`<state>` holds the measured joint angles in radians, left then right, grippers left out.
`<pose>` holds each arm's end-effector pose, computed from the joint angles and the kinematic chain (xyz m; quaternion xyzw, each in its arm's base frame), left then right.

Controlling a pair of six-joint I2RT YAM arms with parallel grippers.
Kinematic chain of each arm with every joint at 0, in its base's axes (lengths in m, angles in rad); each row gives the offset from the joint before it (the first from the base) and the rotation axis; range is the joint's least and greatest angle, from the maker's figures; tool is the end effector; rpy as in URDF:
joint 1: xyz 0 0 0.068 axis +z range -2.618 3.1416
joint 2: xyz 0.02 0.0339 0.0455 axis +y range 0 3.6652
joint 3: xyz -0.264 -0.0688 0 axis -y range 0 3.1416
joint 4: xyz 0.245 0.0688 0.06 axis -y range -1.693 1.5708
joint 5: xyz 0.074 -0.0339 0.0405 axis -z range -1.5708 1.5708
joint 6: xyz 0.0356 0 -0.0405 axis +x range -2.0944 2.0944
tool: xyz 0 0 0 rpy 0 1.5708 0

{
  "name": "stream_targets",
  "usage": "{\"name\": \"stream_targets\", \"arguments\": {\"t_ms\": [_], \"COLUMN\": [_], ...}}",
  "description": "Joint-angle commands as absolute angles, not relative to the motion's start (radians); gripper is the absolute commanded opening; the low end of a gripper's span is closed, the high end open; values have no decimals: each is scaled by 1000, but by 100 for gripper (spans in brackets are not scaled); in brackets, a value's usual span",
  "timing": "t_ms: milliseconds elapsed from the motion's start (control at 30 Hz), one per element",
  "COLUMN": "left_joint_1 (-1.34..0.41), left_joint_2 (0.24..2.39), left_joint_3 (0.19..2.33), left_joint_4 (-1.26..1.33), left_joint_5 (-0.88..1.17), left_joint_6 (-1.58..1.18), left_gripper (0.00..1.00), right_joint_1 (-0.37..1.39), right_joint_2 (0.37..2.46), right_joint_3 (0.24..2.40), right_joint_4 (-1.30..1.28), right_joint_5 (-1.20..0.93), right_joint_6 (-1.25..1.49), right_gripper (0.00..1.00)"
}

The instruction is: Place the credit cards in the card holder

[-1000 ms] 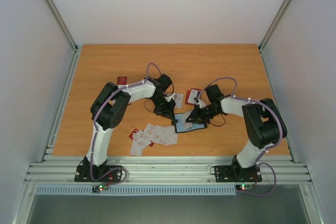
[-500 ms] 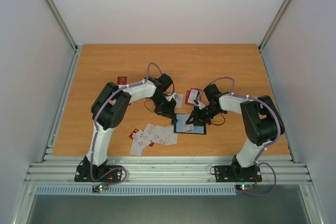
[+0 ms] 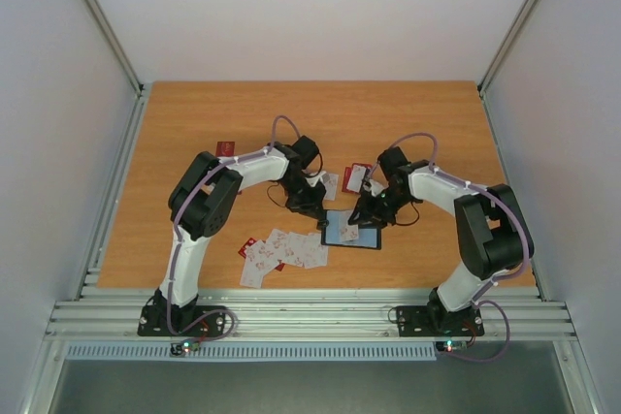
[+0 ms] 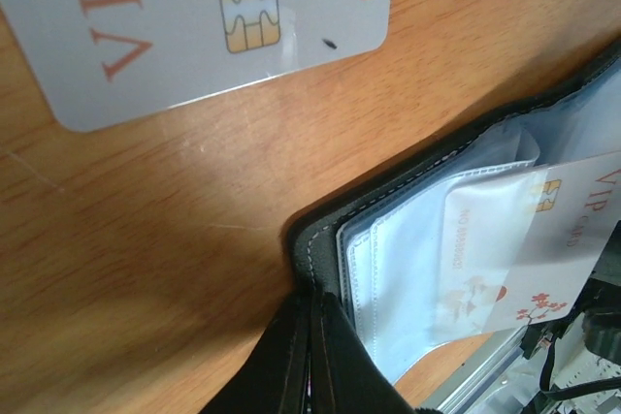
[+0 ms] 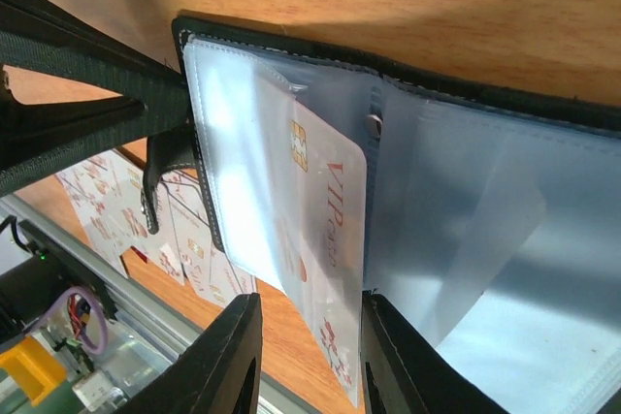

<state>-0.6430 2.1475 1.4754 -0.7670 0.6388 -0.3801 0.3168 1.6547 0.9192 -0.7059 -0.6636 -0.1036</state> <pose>0.3126 -0.2607 0.1275 -0.1447 -0.9365 0.3038 0.0989 0.2566 0.1072 0.1555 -0.2175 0.9183 0.3297 0.0262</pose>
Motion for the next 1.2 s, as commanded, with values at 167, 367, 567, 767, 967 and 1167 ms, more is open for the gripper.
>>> {"name": "stream_targets", "arguments": {"t_ms": [167,367,567,767,967,1167], "left_joint_1": [-650,-652,-653,-656,-659,-661], "left_joint_2": [2157,2148,2137,2125,2114,2107], "left_joint_3": [1470,1459,1448,1430,1418,1411], "left_joint_4": [-720,-715,-709,-699,-690,-689], "left_joint_5": [620,618,617,615,614,608], "left_joint_6": [-378,-382,-385,-392,-399,-402], "left_gripper": [5,5,5,5,5,5], "right_joint_1": [373,402,426,452,469,473], "right_joint_2": [1691,1720,1738,1770,1792,1783], "right_joint_3": [946,969,994,1027,1046,1041], "right_joint_4": [-743,-788,-780,-798,-810,-834], "right_joint_5": [-609,-519,-516,-511,-509,-505], "right_joint_6": [-103,-99,-68,-68,-63,-46], "right_gripper": [20,19,14,11,9,10]}}
